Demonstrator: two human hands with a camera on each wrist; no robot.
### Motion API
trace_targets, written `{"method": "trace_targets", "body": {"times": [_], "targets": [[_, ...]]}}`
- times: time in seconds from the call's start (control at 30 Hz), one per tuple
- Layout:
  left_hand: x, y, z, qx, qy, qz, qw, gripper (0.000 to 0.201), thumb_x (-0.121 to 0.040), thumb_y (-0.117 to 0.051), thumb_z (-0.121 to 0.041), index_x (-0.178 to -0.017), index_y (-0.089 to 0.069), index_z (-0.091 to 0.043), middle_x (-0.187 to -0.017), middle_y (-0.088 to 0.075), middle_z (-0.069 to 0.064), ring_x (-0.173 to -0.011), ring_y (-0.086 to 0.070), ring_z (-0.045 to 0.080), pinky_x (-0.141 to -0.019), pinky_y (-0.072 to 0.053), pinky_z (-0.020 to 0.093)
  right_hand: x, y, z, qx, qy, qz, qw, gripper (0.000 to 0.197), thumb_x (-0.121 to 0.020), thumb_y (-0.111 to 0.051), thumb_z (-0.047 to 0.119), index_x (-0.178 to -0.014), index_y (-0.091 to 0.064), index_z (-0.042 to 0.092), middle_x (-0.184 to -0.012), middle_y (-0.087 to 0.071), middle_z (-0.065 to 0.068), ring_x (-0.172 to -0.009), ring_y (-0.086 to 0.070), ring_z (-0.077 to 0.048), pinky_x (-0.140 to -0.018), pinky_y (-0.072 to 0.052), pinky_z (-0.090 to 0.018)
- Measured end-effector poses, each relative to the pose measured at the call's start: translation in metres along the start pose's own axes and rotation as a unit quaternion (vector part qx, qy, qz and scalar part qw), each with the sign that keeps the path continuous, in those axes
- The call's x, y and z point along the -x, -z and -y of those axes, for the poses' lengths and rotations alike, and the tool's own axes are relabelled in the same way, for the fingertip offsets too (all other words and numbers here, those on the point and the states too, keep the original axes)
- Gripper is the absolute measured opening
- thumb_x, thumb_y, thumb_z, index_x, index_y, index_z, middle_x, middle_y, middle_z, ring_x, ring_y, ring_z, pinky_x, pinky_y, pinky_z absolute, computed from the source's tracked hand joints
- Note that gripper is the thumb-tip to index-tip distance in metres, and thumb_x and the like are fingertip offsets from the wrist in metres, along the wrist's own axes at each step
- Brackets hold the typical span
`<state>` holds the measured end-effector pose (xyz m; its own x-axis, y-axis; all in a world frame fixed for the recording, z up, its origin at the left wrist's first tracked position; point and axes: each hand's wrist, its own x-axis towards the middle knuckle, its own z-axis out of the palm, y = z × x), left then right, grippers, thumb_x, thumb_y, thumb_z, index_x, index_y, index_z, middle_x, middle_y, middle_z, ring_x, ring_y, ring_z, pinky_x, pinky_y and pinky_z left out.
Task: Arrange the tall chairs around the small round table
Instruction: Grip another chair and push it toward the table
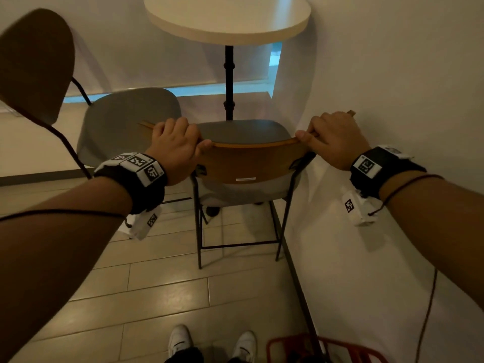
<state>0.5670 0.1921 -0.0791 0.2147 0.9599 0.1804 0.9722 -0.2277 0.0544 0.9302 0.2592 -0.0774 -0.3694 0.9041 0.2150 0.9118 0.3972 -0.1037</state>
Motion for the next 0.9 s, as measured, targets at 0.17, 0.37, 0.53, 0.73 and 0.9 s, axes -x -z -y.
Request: {"method": "trace_targets", "body": {"times": [0.17,0.37,0.53,0.73,0.9], "targets": [[0.002,-0.004,-0.016,0.01,-0.001,-0.022,1.0,0.05,-0.098,-0.019,-0.056,-0.098,-0.049,-0.016,-0.094,-0.038,0.001,-0.091,-0.042,0.026,-0.095,-0.029,0.046,-0.008,0.0,-0.014,0.136,-0.02,0.047,0.989,0.024,-0.099,-0.064,0.032,-0.081,-0.059,0.017,-0.084,-0.067,-0.015,-0.082,-0.064,-0.04,-0.082,-0.056,-0.053],[0.008,-0.01,-0.035,0.024,-0.01,-0.043,0.999,0.045,-0.1,-0.024,-0.054,-0.1,-0.05,-0.018,-0.096,-0.038,-0.001,-0.089,-0.032,0.019,-0.095,-0.03,0.045,0.004,0.0,-0.038,0.091,0.005,-0.006,0.996,0.044,-0.101,-0.046,0.041,-0.099,-0.066,0.003,-0.082,-0.055,-0.014,-0.084,-0.063,-0.044,-0.092,-0.045,-0.057],[0.013,-0.01,-0.024,0.029,-0.032,-0.052,0.998,0.045,-0.098,-0.018,-0.058,-0.096,-0.046,-0.023,-0.095,-0.04,-0.002,-0.089,-0.034,0.017,-0.093,-0.028,0.043,0.009,0.0,-0.019,0.087,-0.035,0.012,0.996,0.062,-0.093,-0.034,0.054,-0.097,-0.068,0.002,-0.093,-0.068,-0.027,-0.09,-0.065,-0.048,-0.101,-0.045,-0.068],[0.016,-0.007,-0.006,0.027,-0.043,-0.049,0.997,0.048,-0.098,-0.018,-0.059,-0.097,-0.048,-0.022,-0.094,-0.042,-0.001,-0.089,-0.038,0.02,-0.094,-0.029,0.044,0.025,0.001,0.005,0.024,-0.034,-0.042,0.998,0.078,-0.089,-0.008,0.09,-0.088,-0.055,0.028,-0.087,-0.058,-0.008,-0.092,-0.061,-0.04,-0.092,-0.049,-0.065],[0.015,-0.006,-0.01,0.029,-0.046,-0.052,0.997,0.048,-0.097,-0.017,-0.06,-0.095,-0.047,-0.022,-0.093,-0.041,-0.001,-0.089,-0.038,0.02,-0.094,-0.029,0.044,0.023,0.007,0.01,0.032,-0.053,-0.006,0.998,0.091,-0.08,0.003,0.096,-0.089,-0.054,0.026,-0.091,-0.062,-0.014,-0.098,-0.061,-0.047,-0.096,-0.047,-0.067]]}}
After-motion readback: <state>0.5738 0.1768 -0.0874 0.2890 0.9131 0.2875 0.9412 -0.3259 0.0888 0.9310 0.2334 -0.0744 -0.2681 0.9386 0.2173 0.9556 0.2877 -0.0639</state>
